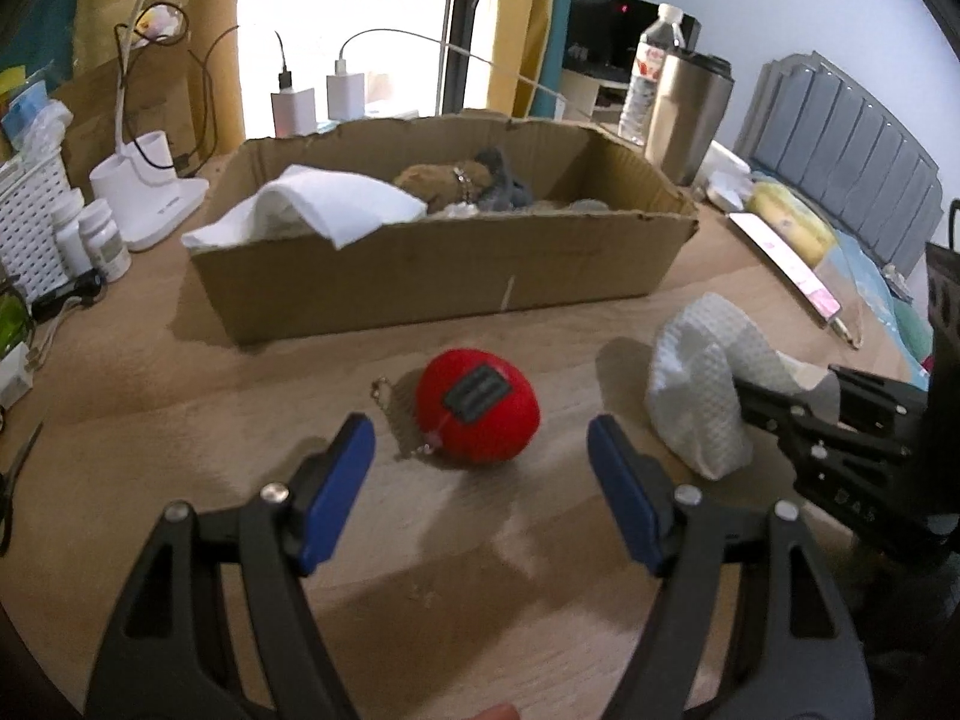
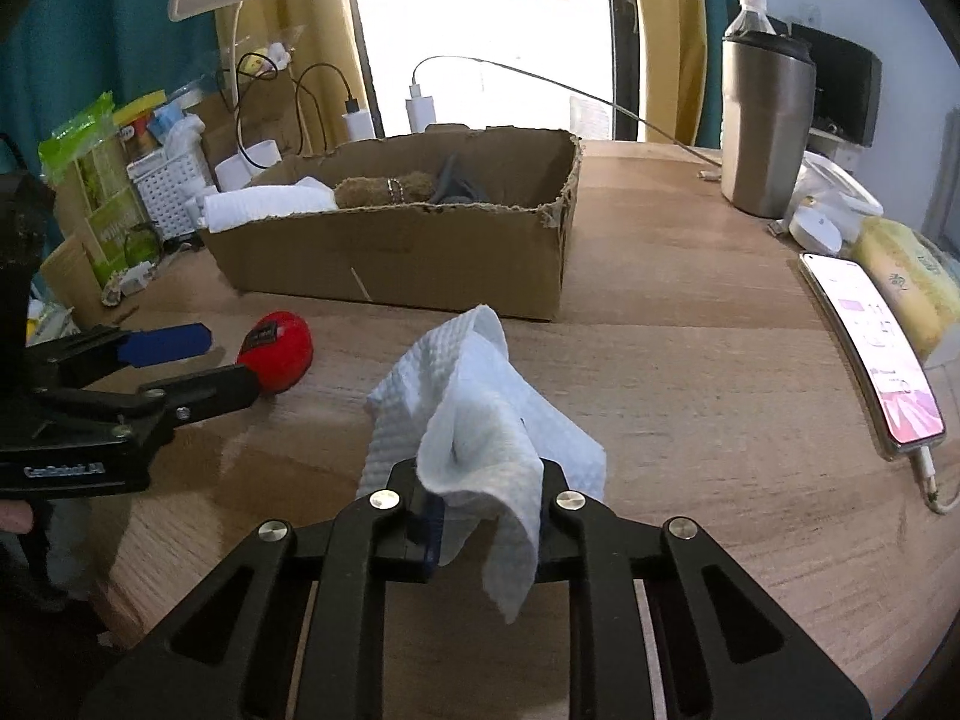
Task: Organize soft objects
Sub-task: 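Grasp the red ball keychain with the left tool while the right tool holds the towel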
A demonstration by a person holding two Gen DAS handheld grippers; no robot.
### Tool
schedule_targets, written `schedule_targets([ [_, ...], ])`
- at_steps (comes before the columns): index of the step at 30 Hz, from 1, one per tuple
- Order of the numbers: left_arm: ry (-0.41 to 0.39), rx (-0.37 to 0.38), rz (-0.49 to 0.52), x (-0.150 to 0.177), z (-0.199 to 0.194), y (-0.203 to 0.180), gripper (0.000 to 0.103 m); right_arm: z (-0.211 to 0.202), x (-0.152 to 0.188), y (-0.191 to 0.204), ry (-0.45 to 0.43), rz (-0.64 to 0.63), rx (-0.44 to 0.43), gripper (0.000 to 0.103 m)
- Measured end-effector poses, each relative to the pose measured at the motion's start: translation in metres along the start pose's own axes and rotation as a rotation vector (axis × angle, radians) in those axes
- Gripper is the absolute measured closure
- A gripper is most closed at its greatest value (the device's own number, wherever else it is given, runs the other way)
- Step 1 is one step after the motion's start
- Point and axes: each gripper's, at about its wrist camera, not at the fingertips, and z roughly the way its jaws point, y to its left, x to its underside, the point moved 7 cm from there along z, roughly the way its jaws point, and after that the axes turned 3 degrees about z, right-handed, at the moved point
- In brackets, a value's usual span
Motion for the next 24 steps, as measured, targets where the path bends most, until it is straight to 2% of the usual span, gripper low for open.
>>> schedule_targets([
  [12, 0.062, -0.068, -0.015, -0.006, 0.024, 0.004, 0.028, 0.009, -0.014, -0.018, -0.007, 0.006, 0.006, 0.084],
  [24, 0.063, -0.053, -0.009, -0.012, 0.032, 0.000, 0.029, 0.014, -0.012, -0.020, 0.019, 0.025, -0.013, 0.084],
])
